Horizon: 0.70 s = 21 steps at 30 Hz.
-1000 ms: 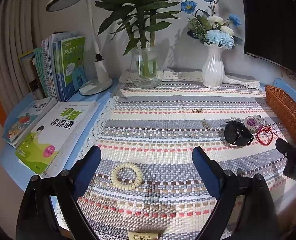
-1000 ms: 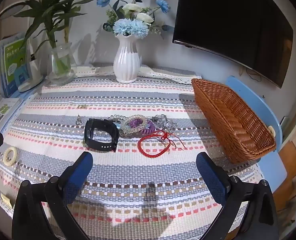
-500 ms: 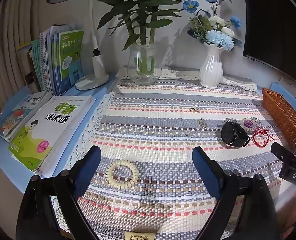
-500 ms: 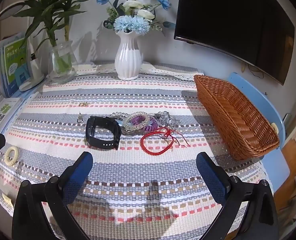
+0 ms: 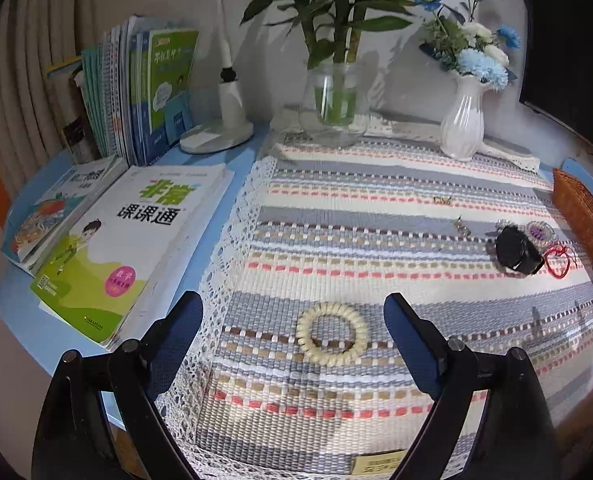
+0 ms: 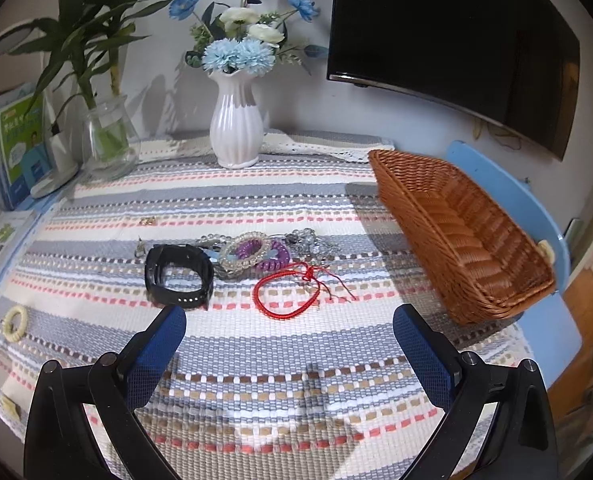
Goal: Organize jewelry
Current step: 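Move left tool to cream bead bracelet while right tool approaches black watch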
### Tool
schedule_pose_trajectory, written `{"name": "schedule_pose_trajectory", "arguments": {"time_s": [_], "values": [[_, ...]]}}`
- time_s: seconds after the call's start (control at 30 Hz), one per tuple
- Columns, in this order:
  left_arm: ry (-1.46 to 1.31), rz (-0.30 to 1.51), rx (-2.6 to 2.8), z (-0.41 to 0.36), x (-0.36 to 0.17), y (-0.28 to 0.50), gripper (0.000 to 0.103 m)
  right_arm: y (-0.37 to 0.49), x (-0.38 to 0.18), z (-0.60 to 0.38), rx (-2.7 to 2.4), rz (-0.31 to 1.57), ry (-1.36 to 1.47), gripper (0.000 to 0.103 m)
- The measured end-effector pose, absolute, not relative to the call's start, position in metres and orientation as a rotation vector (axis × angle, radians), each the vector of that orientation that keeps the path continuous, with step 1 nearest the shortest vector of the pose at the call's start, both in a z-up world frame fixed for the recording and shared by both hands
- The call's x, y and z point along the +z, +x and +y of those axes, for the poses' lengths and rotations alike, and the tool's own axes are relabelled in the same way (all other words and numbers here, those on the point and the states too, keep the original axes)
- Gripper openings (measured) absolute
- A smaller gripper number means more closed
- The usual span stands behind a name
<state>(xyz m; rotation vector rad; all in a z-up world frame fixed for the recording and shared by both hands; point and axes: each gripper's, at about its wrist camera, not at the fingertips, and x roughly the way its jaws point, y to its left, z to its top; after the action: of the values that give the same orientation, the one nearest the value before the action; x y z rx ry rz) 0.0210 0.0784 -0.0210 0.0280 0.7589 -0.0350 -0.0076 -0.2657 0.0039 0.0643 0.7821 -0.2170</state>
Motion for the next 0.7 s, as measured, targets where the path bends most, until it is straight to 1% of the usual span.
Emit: {"name": "schedule_pose_trajectory", "arguments": {"time_s": [0.07,0.2,0.7], "values": [[0.038,0.782,-0.04,0.078,-0.028,0.022,0.091,-0.005,0.0,-0.267,-0.188,0.797,0.073,0.103],[0.063,0.812,-0.037,0.076,-0.04,0.02,0.082,-0.003,-0.004,-0.262,-0.183,0.809,0.035,0.103],[0.032,0.847,-0.097,0.059,-0.054,0.013,0.082,-0.01,-0.005,-0.261,-0.117,0.811,0.011,0.103]]}}
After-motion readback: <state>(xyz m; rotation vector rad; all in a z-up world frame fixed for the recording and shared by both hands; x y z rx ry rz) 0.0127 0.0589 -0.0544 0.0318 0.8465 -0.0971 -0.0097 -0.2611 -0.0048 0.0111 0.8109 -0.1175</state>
